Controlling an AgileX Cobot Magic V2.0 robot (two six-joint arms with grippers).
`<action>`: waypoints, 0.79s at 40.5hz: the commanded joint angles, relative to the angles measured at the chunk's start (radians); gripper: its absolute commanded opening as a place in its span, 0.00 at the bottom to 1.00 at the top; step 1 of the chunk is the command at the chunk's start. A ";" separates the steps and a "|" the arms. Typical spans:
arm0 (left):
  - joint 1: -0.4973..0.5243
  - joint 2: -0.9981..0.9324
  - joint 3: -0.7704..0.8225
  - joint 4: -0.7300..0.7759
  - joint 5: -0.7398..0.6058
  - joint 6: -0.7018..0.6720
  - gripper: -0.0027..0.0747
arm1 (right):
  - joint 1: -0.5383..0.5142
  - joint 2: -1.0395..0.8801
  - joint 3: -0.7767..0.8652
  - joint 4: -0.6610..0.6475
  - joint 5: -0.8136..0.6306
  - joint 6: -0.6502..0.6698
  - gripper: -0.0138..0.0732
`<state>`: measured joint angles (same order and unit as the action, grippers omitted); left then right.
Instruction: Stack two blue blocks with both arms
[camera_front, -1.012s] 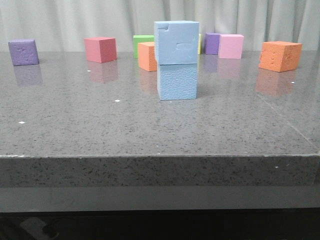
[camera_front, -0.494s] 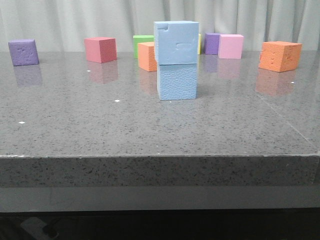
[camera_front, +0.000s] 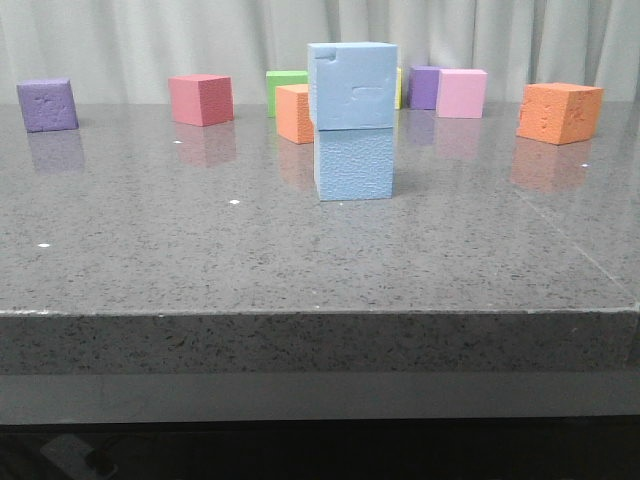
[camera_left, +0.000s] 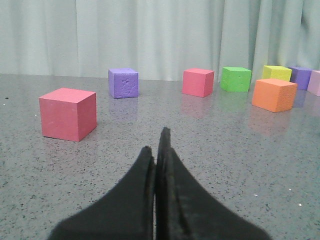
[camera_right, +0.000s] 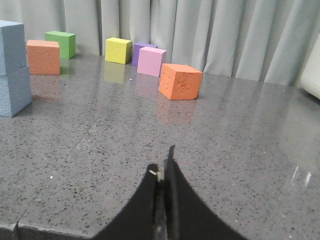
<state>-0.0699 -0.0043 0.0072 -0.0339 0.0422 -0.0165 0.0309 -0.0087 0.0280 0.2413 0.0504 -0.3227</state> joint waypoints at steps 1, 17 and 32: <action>0.003 -0.018 0.001 -0.007 -0.079 0.000 0.01 | -0.006 -0.020 -0.007 0.004 -0.090 -0.011 0.02; 0.003 -0.018 0.001 -0.007 -0.079 0.000 0.01 | -0.012 -0.020 -0.007 -0.089 -0.134 0.142 0.02; 0.003 -0.018 0.001 -0.007 -0.079 0.000 0.01 | -0.014 -0.020 -0.007 -0.277 -0.141 0.370 0.02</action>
<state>-0.0699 -0.0043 0.0072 -0.0339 0.0422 -0.0165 0.0220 -0.0103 0.0280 -0.0189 0.0000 0.0477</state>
